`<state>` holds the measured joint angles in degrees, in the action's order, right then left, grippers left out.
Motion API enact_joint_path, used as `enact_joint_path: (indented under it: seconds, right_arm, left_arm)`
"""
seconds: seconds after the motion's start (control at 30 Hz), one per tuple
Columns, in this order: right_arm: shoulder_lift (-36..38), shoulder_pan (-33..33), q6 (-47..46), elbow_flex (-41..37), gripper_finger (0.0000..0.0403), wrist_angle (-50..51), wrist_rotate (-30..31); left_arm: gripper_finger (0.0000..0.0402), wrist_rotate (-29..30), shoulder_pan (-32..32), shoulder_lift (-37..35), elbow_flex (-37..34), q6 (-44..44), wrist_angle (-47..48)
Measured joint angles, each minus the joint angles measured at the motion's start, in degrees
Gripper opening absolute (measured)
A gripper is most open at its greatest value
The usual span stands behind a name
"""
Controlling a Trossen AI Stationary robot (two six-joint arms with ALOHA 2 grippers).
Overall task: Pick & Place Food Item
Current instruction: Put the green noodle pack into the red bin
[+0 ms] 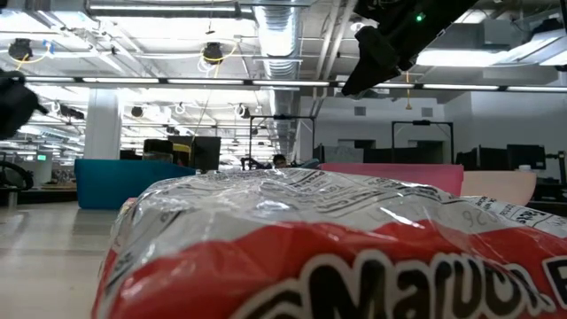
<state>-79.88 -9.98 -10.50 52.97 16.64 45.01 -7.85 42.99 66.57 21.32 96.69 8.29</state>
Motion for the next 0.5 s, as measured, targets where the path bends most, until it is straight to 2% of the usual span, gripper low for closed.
enact_joint_path:
  seconds: [0.23,0.33,0.5]
  right_arm:
    - [-0.02,0.00,0.00,0.00,0.0132,0.00,0.00]
    - [-0.04,0.00,0.00,0.00,0.0132,0.00,-0.02]
    - [-0.04,0.00,0.00,0.00,0.0132,0.00,-0.02]
  left_arm:
    - [0.0127,1.30,-5.19,-0.04,0.04,-5.17,-2.24]
    - [0.0127,-0.99,-6.51,-0.06,0.04,-4.31,-2.21]
    - [0.0127,-6.17,-6.76,-0.82,0.04,2.72,-1.98]
